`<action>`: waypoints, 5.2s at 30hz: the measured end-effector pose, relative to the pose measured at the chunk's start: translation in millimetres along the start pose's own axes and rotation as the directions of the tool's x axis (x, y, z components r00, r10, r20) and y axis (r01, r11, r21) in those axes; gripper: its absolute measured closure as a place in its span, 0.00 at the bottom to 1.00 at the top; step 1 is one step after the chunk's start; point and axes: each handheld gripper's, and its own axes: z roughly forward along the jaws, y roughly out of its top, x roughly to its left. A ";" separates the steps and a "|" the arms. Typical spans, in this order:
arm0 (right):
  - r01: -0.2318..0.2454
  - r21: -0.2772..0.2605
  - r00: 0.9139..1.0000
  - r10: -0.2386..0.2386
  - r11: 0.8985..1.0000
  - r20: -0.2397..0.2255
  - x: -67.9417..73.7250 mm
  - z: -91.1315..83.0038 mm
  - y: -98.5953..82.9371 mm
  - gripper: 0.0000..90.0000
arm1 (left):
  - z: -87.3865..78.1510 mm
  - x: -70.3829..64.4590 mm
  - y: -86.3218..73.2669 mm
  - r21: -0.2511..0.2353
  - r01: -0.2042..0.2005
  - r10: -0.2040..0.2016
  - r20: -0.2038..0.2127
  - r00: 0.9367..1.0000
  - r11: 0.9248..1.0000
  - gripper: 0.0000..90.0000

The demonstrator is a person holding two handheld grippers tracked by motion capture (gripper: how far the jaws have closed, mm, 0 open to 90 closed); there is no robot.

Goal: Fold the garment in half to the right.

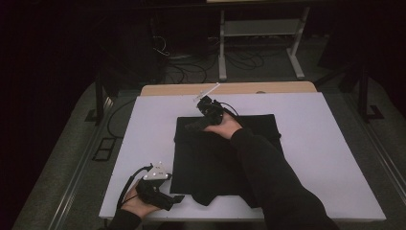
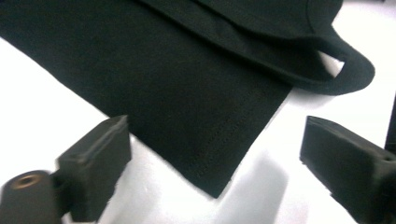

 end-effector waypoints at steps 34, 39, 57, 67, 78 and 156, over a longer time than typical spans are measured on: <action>-0.053 0.030 0.998 0.052 0.998 0.027 -17.7 45.7 11.2 0.00 | 1.4 1.7 5.7 -0.017 -0.019 0.018 -0.047 0.999 1.000 0.75; -0.061 0.029 0.998 0.060 0.998 0.030 -19.2 58.5 15.5 0.00 | 1.7 4.9 7.6 -0.008 -0.006 0.005 -0.018 1.000 1.000 0.83; -0.076 0.074 0.996 0.072 0.994 0.047 -26.3 93.3 14.1 0.13 | -2.4 5.9 11.8 -0.073 0.000 0.000 0.002 1.000 0.997 0.89; -0.043 0.082 0.995 0.035 0.996 0.095 -23.4 98.2 12.7 0.27 | -5.2 6.9 14.2 -0.105 0.003 -0.001 0.024 1.000 0.994 0.90; -0.033 0.102 0.996 0.024 0.994 0.086 -18.5 94.2 15.1 0.68 | -6.7 7.2 16.9 -0.135 0.004 0.000 0.033 0.999 0.991 0.90; -0.074 -0.081 0.990 0.083 0.994 0.113 -35.4 -53.0 7.8 0.93 | 3.4 -34.8 93.8 -0.254 -0.132 0.166 0.115 0.979 0.958 0.91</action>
